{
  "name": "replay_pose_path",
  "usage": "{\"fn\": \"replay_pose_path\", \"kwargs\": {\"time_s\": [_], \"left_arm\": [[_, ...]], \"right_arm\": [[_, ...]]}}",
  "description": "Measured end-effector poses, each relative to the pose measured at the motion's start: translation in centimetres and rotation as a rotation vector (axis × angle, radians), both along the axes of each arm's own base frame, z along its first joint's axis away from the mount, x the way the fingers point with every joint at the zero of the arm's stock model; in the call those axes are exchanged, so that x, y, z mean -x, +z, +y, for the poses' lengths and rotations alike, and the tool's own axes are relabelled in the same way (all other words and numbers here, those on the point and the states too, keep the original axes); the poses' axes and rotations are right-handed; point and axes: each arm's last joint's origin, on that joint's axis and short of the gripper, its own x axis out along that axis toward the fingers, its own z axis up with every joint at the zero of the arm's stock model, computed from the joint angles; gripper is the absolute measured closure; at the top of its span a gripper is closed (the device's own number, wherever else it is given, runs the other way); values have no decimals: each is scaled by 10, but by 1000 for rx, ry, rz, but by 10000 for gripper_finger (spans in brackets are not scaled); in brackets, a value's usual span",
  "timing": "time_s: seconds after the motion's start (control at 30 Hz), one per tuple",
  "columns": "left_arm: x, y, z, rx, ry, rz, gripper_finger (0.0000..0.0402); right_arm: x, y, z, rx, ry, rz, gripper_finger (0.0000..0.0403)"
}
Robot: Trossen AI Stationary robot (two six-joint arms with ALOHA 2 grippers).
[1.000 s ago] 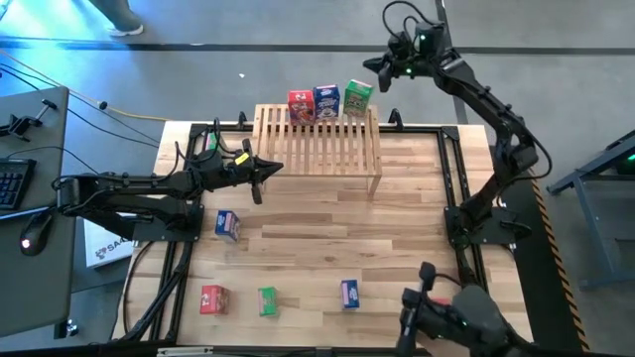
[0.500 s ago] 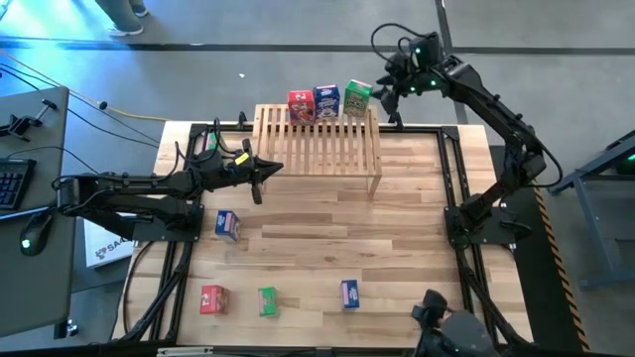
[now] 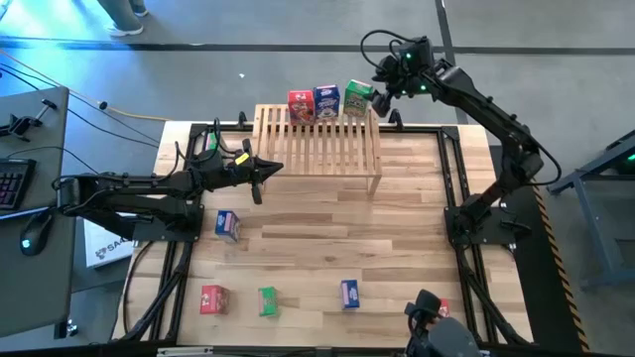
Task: Stack cereal on shelf
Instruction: Put the middle green cereal box on the shelf
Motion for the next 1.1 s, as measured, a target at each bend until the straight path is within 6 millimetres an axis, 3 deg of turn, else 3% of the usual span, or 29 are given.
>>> {"fn": "replay_pose_path", "kwargs": {"time_s": [0.5,0.93,1.1], "left_arm": [[0,0,0,0,0,-3,402],[0,0,0,-1,0,-5,401],[0,1,0,5,0,-7,401]], "right_arm": [[-12,-18,-12,-53,39,4,115],[-13,-19,-9,-74,110,-7,198],[-11,-20,-8,-46,164,24,211]]}}
